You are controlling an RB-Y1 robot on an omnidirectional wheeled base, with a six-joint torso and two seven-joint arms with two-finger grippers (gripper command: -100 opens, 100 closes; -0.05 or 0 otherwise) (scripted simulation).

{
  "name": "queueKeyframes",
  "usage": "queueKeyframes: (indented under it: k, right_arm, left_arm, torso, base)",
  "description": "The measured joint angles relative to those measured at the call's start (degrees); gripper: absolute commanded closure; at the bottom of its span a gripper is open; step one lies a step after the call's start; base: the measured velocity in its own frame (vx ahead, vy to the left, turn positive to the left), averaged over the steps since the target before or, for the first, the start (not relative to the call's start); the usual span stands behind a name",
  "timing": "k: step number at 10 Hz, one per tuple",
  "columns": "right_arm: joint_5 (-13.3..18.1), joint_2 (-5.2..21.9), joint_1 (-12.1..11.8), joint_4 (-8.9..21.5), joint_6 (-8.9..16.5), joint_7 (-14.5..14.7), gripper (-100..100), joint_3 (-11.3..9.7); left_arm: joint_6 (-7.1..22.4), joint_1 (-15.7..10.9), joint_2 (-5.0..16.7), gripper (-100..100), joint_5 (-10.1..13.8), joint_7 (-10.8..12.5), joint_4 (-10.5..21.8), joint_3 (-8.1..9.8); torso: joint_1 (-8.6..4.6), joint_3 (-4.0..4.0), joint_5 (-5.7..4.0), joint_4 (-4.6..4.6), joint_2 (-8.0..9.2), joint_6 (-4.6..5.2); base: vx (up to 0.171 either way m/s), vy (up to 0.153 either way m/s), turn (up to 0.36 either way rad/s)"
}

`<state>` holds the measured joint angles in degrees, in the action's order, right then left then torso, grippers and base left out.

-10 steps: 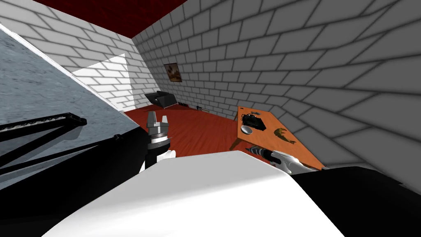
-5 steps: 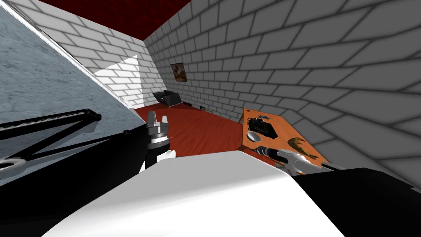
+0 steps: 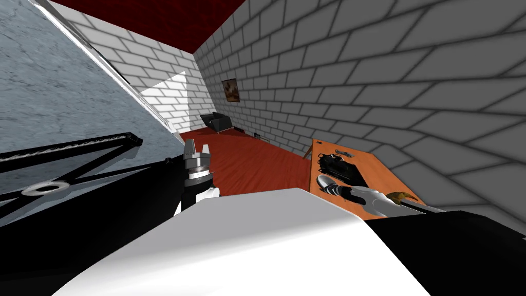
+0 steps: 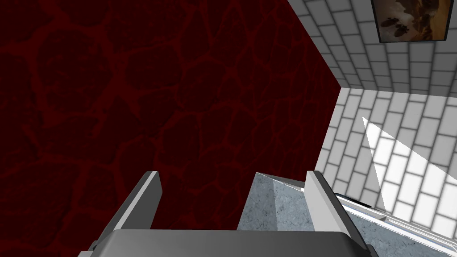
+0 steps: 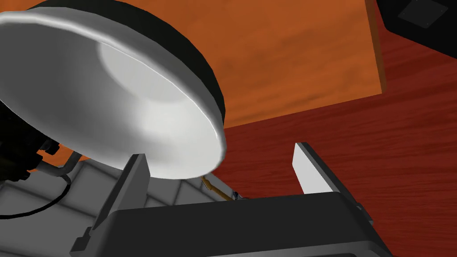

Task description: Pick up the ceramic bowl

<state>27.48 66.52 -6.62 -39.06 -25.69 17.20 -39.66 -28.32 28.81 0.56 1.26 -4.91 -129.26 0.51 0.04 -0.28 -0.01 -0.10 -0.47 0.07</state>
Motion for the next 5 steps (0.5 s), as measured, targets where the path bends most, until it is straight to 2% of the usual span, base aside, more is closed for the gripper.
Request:
queueKeyframes:
  k: [1,3,4,5]
  right_arm:
    - [0.0,0.0,0.0,0.0,0.0,0.0,-100,0.0]
    - [0.1,-2.2,0.2,1.0,0.9,0.9,-100,0.6]
    - [0.1,-2.7,-0.3,0.1,2.0,0.9,-100,0.7]
    - [0.1,-2.8,-0.3,-0.1,2.4,0.9,100,0.7]
  left_arm:
    - [0.0,0.0,0.0,0,0.0,0.0,0.0,0.00]
    - [0.0,0.0,0.0,0,0.0,0.0,0.0,0.00]
    - [0.0,0.0,0.0,0,0.0,0.0,0.0,0.00]
    - [0.0,0.0,0.0,0,0.0,0.0,0.0,0.00]
  torso:
    - [0.10,0.18,0.03,0.07,0.29,0.01]
    - [-0.08,0.27,-0.02,0.11,0.45,0.01]
    - [-0.13,0.30,-0.02,0.13,0.50,0.02]
    - [0.00,0.31,0.00,0.13,0.51,0.03]
  base:
    - [0.020,-0.044,0.066]
    - [0.001,-0.074,0.055]
    - [-0.001,-0.036,0.012]
    - [0.000,-0.007,-0.001]
